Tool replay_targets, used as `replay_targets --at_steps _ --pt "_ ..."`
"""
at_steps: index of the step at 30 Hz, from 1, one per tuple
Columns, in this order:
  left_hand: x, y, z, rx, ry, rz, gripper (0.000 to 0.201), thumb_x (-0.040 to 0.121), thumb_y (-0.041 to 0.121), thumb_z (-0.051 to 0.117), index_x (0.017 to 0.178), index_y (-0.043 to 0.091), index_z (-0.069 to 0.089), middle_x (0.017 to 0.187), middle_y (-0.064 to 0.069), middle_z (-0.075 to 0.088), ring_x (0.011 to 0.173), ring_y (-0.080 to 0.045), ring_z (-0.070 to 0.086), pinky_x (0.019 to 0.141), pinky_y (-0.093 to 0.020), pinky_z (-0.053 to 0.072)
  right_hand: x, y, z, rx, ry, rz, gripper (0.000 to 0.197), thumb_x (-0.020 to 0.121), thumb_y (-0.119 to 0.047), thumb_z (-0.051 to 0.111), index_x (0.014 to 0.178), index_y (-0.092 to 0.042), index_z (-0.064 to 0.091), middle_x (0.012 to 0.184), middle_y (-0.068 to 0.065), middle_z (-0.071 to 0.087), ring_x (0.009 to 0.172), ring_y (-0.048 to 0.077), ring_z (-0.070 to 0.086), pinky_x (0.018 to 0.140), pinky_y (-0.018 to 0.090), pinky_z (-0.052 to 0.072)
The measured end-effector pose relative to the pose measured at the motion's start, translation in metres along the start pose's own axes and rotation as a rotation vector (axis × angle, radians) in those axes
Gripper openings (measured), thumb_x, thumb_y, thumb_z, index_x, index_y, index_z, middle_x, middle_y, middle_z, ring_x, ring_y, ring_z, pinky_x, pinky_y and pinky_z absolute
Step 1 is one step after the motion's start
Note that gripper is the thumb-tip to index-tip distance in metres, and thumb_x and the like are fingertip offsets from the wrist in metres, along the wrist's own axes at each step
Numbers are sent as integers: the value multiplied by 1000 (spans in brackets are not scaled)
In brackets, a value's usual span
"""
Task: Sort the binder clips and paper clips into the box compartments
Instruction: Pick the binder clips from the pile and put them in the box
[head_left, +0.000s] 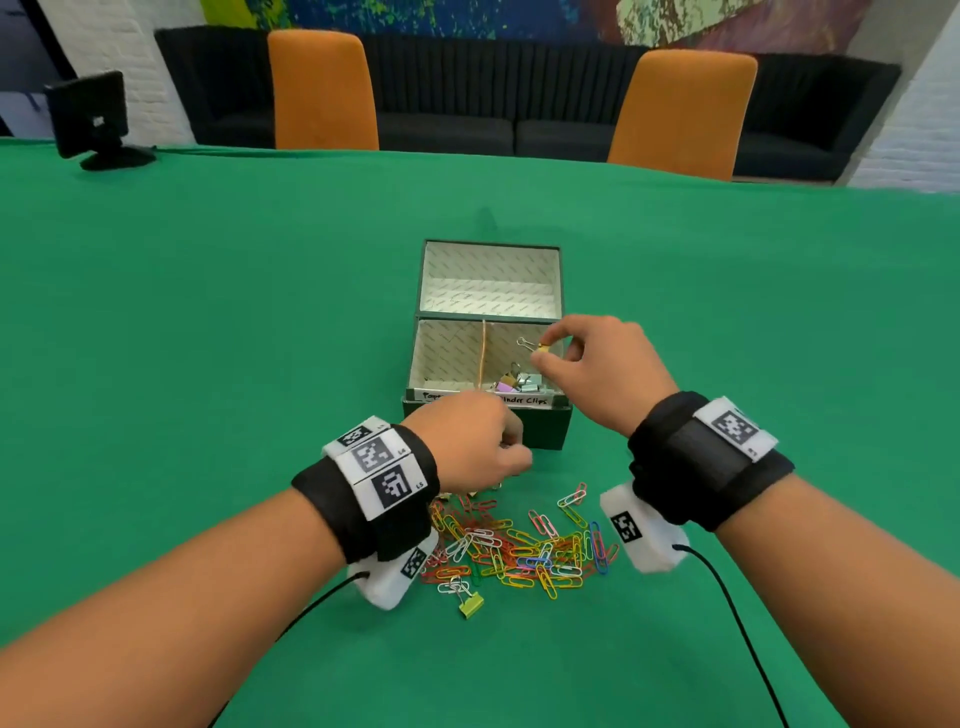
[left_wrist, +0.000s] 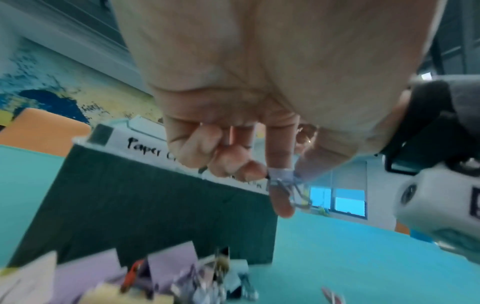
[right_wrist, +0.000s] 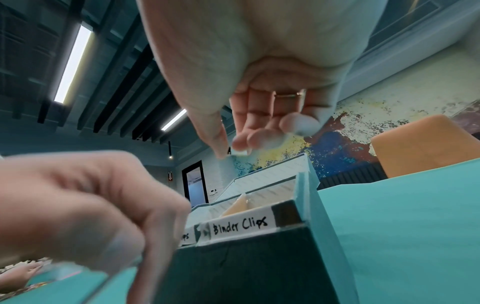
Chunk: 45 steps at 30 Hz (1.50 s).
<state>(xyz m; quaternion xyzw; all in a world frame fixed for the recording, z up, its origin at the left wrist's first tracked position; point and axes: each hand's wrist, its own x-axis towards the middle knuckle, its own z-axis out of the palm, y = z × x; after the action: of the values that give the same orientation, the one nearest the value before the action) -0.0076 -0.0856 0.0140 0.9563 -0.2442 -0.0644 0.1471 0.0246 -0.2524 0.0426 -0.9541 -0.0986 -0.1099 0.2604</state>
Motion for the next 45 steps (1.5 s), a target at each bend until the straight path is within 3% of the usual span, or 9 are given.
replay_targets --at_steps 3,8,11,15,20,23,27,35,45 --pt "3 -2 -20 -39 139 -31 23 85 33 50 70 19 62 68 3 57 66 -19 53 59 -28 41 9 -1 5 -7 17 25 23 85 -43 60 100 -28 68 72 -5 62 74 20 63 70 32 52" --pt "10 -12 -45 -56 361 -100 23 88 33 50 67 27 54 62 12 49 61 -8 46 57 -26 32 2 10 15 -183 -212 66 46 88 -53 56 126 -29 60 116 4 69 108 25 63 92 36 51" --pt "21 -15 -49 -132 461 -115 20 91 34 51 76 25 60 69 11 54 66 -10 50 59 -26 37 -11 17 17 -124 -146 49 37 90 -51 53 119 -31 64 88 -2 70 90 22 65 80 33 52" --pt "44 -14 -48 -161 557 -102 22 93 38 53 95 23 68 89 7 65 84 -12 57 78 -31 48 -30 21 15 -56 -103 22 21 91 -43 53 102 -32 69 53 -12 48 57 9 52 63 29 48" --pt "53 -4 -35 -126 360 -117 35 88 50 58 114 27 63 87 8 65 79 -12 60 76 -33 53 -41 19 14 -102 -220 -21 19 89 -39 54 96 -33 70 61 -13 56 68 17 59 68 31 51" --pt "42 3 -27 -70 302 -104 17 88 45 58 99 32 62 77 10 62 72 -12 60 72 -33 54 -42 17 16 -186 -364 -45 25 89 -39 54 108 -35 69 91 -9 71 88 20 66 79 31 53" --pt "23 5 -16 36 147 -111 14 87 43 59 85 30 66 76 12 63 74 -11 61 69 -29 52 -39 15 30 -296 -493 -91 37 91 -32 53 127 -39 57 124 0 65 109 25 62 89 34 51" --pt "8 -14 15 207 -168 -161 43 75 51 71 114 34 64 107 5 68 98 -22 63 69 -30 44 -32 11 54 -351 -541 -128 30 88 -39 58 117 -37 63 109 0 68 101 27 64 75 33 50" --pt "7 -9 18 234 -172 -140 26 77 43 72 99 29 69 102 3 69 94 -22 63 70 -30 46 -46 17 50 -317 -539 -36 12 81 -37 65 90 -30 68 91 -7 70 83 19 64 68 26 47"
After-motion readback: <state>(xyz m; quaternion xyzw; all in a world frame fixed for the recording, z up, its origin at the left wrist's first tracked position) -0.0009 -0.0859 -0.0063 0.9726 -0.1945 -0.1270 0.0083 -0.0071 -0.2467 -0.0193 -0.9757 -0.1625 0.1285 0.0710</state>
